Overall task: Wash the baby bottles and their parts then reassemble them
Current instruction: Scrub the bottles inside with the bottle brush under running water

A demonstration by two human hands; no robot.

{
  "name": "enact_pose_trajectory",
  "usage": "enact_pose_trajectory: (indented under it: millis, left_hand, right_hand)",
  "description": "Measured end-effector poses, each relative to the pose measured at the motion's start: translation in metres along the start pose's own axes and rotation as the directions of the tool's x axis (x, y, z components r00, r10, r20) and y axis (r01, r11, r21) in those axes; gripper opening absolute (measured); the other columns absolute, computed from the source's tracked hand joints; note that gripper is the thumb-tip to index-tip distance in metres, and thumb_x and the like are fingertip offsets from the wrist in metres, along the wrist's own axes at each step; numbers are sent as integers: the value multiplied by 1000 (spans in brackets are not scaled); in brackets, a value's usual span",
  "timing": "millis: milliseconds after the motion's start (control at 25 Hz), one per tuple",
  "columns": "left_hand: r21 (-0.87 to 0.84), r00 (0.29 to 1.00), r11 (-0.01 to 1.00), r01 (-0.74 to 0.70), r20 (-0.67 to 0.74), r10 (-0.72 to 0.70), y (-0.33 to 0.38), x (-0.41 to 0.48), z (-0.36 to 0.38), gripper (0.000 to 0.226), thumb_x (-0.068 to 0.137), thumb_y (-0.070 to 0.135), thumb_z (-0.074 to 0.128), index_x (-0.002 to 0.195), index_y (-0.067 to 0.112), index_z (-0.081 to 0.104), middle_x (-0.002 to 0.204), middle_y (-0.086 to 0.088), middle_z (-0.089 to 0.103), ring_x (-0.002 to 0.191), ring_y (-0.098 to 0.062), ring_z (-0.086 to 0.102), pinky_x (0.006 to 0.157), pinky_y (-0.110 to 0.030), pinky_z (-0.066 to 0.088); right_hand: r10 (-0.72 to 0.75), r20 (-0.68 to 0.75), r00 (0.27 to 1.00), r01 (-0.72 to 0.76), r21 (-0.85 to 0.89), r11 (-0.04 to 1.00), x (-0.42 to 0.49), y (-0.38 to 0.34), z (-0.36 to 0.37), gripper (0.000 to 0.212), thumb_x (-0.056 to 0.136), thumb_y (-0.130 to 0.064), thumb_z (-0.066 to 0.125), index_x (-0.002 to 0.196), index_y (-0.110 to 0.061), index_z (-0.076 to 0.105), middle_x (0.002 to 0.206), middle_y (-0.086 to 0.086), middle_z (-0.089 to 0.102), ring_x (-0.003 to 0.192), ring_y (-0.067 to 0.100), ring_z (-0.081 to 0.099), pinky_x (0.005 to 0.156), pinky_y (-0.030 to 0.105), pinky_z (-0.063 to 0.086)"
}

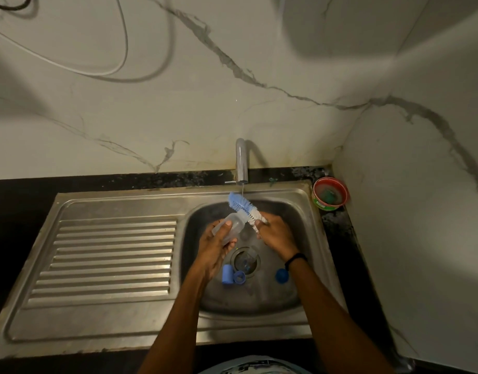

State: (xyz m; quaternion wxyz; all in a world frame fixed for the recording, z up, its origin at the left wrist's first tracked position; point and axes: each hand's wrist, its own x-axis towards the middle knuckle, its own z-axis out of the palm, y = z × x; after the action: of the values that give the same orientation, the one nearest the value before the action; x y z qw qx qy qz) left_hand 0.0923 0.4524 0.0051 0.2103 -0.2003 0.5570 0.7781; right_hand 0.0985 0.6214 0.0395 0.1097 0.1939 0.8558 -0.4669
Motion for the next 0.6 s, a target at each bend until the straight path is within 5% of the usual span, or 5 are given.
enact_pose_trajectory:
  millis: [200,320,440,600]
  left_hand:
    - [187,992,979,-86,-80,102,-5,8,0,35,91,34,73,122,21,65,117,-12,71,101,-22,71,82,-35,59]
    - [118,999,993,13,-33,-10,-17,0,14,26,92,30,72,116,22,67,112,-7,74,100,-21,73,92,-42,58]
    - [-1,992,1000,-17,-123,17,-14,1,16,28,91,31,73,117,25,66,115,-3,72,104,-19,71,91,-38,59]
    - [3,988,999,-42,-146,42,-3,9,7,35,93,31,70,125,18,64,116,-16,68,97,-18,70,83,-33,57]
  right_hand:
    - [31,63,998,-43,196,980,-5,-16,-2,25,100,-20,51,121,-24,65,75,-1,64,46,-2,52,41,15,37]
    - [20,-55,998,-18,44,999,6,-26,6,25,99,-22,50,117,-16,66,90,3,67,68,9,61,52,23,47]
    - [26,-150,988,-36,-65,997,11,-17,8,28,99,-26,49,120,-17,65,105,6,69,85,16,64,55,18,39]
    - [-25,-141,990,-4,-205,979,2,-4,10,27,101,-28,48,121,-18,63,108,5,67,84,10,58,58,15,36]
